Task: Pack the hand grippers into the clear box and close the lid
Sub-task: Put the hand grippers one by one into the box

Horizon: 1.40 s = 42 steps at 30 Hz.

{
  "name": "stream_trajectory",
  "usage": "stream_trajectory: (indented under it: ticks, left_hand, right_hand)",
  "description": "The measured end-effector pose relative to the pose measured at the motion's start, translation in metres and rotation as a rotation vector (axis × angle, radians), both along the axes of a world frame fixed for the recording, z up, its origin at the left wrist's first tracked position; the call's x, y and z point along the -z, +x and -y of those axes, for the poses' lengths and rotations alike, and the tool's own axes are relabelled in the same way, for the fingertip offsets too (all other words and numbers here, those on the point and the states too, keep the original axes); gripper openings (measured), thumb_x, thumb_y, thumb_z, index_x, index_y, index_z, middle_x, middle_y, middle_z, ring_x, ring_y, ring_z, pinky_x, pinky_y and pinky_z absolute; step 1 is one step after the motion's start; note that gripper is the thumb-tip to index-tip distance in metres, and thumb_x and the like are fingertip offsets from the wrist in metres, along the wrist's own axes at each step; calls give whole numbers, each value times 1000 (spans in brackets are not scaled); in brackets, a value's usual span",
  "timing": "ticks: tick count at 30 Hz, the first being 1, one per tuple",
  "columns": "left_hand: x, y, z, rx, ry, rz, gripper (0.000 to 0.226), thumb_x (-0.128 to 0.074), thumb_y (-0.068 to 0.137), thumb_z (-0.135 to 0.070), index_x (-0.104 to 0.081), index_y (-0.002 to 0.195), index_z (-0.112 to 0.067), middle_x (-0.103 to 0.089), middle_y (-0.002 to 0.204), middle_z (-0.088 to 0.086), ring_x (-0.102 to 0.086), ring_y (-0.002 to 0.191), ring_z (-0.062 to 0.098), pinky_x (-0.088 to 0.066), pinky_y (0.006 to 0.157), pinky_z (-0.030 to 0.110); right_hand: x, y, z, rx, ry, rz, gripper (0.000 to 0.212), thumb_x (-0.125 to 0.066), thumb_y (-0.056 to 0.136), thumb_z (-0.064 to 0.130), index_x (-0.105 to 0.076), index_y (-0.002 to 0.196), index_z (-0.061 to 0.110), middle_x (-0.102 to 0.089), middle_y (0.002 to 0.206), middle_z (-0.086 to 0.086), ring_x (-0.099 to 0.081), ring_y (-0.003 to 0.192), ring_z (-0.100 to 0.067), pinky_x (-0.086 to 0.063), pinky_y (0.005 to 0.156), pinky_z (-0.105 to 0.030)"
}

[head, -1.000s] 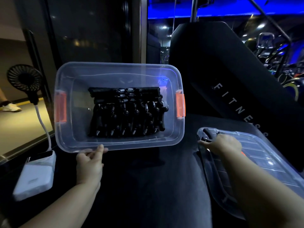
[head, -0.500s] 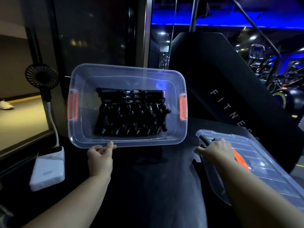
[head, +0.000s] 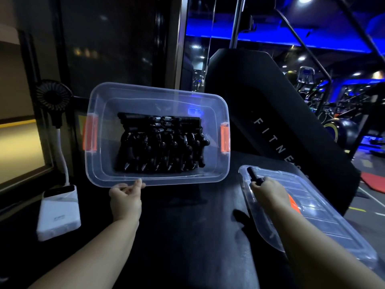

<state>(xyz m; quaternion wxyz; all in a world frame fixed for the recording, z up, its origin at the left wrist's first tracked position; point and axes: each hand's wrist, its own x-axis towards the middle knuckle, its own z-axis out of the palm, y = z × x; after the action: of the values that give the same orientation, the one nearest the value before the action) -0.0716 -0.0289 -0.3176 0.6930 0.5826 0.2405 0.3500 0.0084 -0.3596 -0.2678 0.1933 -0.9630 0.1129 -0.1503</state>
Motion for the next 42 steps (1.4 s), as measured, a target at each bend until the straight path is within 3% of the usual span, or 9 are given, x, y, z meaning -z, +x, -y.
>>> stream_trajectory:
  ticks: [5, 10, 16, 20, 23, 27, 32, 37, 42]
  left_hand:
    - [-1, -2, 0, 11, -7, -3, 33, -62, 92, -30, -41, 110, -11, -70, 81, -6, -60, 84, 4, -48, 96, 48]
    - [-2, -3, 0, 14, -8, -9, 33, -61, 92, -29, -40, 110, -11, -69, 80, -7, -59, 83, 1, -48, 96, 46]
    - [-3, -3, 0, 13, -20, -19, 33, -61, 92, -28, -39, 110, -11, -72, 85, -3, -62, 87, 9, -49, 93, 41]
    - [-6, -5, 1, 7, -29, -14, 32, -60, 93, -26, -40, 110, -9, -69, 80, -5, -63, 89, 12, -44, 87, 30]
    - [-10, -7, 3, 0, -40, -20, 30, -61, 93, -24, -39, 108, -9, -64, 76, -8, -58, 77, 6, -39, 74, 23]
    - [-8, -7, 1, 22, -33, -19, 30, -61, 93, -25, -39, 108, -10, -68, 79, -6, -58, 77, -1, -37, 65, 12]
    - [-7, -7, -1, 42, -31, -17, 30, -61, 93, -24, -39, 108, -11, -70, 83, -3, -57, 77, -5, -35, 65, 10]
    - [-7, -7, -3, 57, -37, -8, 32, -61, 92, -23, -39, 109, -8, -71, 83, 0, -60, 79, -1, -37, 66, 11]
    - [-7, -6, -4, 66, -37, 3, 31, -61, 92, -24, -39, 108, -9, -71, 83, -1, -63, 81, 2, -39, 66, 13]
  right_hand:
    - [-3, -5, 5, 2, 197, 135, 23, -49, 86, 44, -53, 87, 21, -66, 82, -7, -60, 78, -31, -48, 70, -37]
    - [-35, -12, -13, -71, 467, 364, 21, -52, 82, 35, -47, 100, 26, -65, 90, -6, -63, 79, -33, -53, 73, -40]
    - [-77, -28, -62, -299, 547, 541, 23, -64, 83, 19, -55, 104, 17, -59, 86, -1, -55, 80, -21, -39, 71, -27]
    - [-79, -25, -100, -493, 498, 409, 26, -66, 85, 15, -54, 109, 16, -55, 79, 5, -52, 69, -14, -36, 62, -23]
    - [-72, -16, -126, -590, 409, 262, 25, -65, 87, 16, -51, 108, 19, -59, 82, -2, -57, 65, -19, -42, 53, -21]
    - [-61, 4, -153, -633, 356, 165, 24, -68, 85, 20, -48, 97, 22, -60, 89, -6, -59, 74, -24, -48, 65, -33]
    - [-54, 22, -176, -656, 263, 66, 31, -71, 84, 24, -49, 105, 18, -55, 87, -1, -52, 65, -14, -42, 53, -25]
    - [-47, 36, -195, -683, 197, -20, 36, -69, 87, 25, -45, 111, 14, -54, 94, -6, -52, 65, -17, -40, 48, -23]
    - [-43, 52, -209, -680, 208, -82, 46, -66, 89, 25, -39, 123, 8, -52, 100, -11, -50, 76, -20, -38, 57, -27]
